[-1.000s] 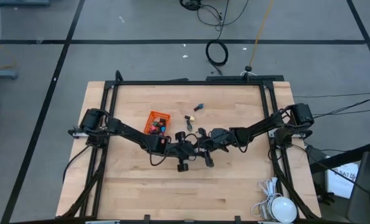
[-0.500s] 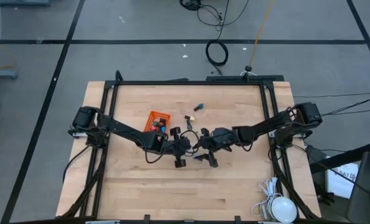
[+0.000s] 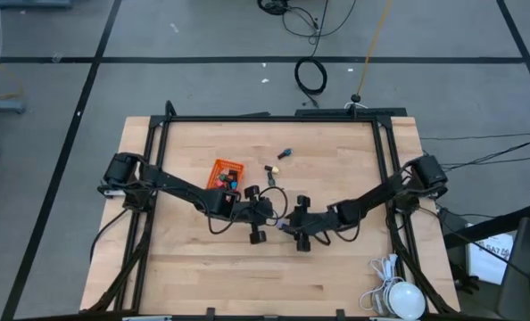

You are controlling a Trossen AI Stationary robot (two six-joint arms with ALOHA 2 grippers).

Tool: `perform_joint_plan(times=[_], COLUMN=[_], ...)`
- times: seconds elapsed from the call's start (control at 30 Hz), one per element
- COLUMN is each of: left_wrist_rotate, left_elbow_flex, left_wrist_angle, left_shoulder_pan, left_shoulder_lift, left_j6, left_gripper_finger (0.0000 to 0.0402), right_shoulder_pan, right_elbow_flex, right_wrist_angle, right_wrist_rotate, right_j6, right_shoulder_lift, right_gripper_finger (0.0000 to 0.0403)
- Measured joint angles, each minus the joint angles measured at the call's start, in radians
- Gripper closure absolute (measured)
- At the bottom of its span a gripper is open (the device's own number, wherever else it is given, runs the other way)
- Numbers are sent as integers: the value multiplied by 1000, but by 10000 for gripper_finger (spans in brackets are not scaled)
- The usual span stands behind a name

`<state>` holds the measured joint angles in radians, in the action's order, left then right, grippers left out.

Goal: Pick & Place Nail Polish
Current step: Put the purple nail polish into the orange basket

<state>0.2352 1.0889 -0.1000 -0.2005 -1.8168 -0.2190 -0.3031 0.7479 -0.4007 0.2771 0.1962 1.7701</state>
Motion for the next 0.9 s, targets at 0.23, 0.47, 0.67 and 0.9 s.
perform_joint_plan(times=[0.23,0.47,0.67,0.9], left_wrist_rotate=[0,0,0,-4], left_elbow_flex=[0,0,0,0], left_wrist_angle=[-1,-1,-1,-2], left_shoulder_pan=[-1,-3,-3,-3], left_shoulder_lift=[0,0,0,0], left_j6=[-27,-23,-22,-38], left_gripper_finger=[386,400,384,381], right_shoulder_pan=[14,15,18,19], right_elbow_flex=[1,2,2,0], right_wrist_angle=[-33,-28,-17,-26], right_wrist_rotate=[-67,-71,-70,-6], right_j6=[40,52,3,-116], right_shoulder_lift=[60,62,62,49], right_gripper_finger=[198,250,354,356])
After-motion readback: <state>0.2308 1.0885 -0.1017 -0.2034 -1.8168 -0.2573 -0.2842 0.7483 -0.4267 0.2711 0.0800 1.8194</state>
